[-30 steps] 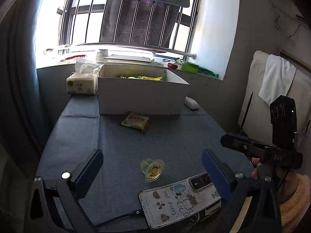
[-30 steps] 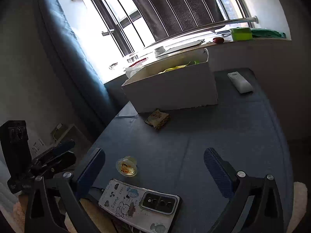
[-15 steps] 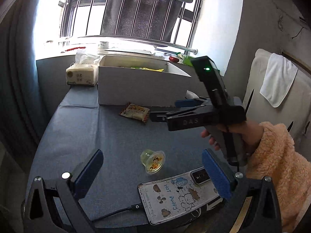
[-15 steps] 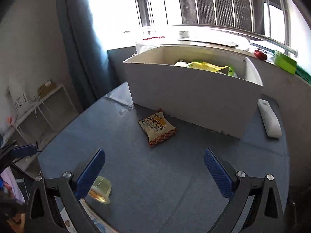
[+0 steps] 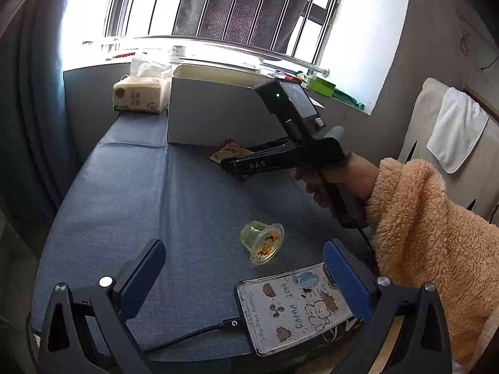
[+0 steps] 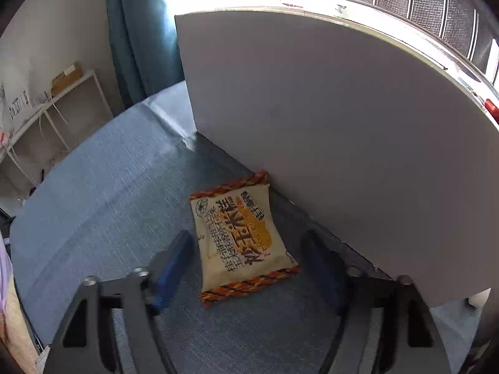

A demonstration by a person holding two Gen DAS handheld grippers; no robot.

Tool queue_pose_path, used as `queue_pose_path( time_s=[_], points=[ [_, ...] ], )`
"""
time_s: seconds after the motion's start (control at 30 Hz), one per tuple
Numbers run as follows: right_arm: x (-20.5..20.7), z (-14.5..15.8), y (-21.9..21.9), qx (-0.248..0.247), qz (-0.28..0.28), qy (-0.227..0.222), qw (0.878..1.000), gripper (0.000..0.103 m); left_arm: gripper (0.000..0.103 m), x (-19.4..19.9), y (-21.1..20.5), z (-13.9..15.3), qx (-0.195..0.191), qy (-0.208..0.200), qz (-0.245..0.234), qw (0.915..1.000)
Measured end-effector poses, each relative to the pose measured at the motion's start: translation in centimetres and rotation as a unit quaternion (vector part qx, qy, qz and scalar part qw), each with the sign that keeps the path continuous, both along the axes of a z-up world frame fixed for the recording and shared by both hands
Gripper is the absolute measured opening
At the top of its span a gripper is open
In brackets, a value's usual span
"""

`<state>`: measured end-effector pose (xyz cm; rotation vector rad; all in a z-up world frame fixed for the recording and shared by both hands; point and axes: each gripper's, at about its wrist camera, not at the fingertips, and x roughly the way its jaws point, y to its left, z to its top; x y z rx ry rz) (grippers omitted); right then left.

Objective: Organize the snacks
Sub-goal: 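Grasp the small cracker packet with the right gripper and lift, then grasp the last jelly cup with the left gripper while the right carries the packet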

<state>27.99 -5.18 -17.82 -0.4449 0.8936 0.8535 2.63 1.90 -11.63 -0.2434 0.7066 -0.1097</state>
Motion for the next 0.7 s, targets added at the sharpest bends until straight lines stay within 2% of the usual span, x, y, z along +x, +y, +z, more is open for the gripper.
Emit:
queue_pose_path(
  time_s=[0.03,0.2,0.33,0.43,0.6,0.7],
  points=[
    [-0.2,0.1,0.0,0.000,0.008,0.000,1.000,0.047,0.103,0.0,0.0,0.0,0.001,0.000,0.000,1.0000],
    [-1.2,0.8,-0.9,0.007,0.002,0.012,1.000,0.045,0.103,0.3,-0.4,-0.2,0.012,0.003,-0.019,0.9997],
    [-3.2,3.2,-3.2,0.046,-0.015,0.005,0.999,0.045,0.103,1.5,-1.3,-0.7,0.049,0.022,-0.033,0.9980],
    [-5.4,5.3,-6.2,0.086,-0.043,0.003,0.995,0.045,0.103,3.0,-2.0,-1.5,0.057,0.040,-0.051,0.9962],
    [-9.6,8.2,-11.4,0.159,-0.069,0.010,0.985,0.045,0.102,6.2,-3.1,-3.1,0.094,0.071,-0.080,0.9898],
    [-11.7,9.0,-13.8,0.178,-0.107,-0.003,0.978,0.045,0.101,7.5,-3.5,-3.7,0.098,0.078,-0.084,0.9885]
  ],
)
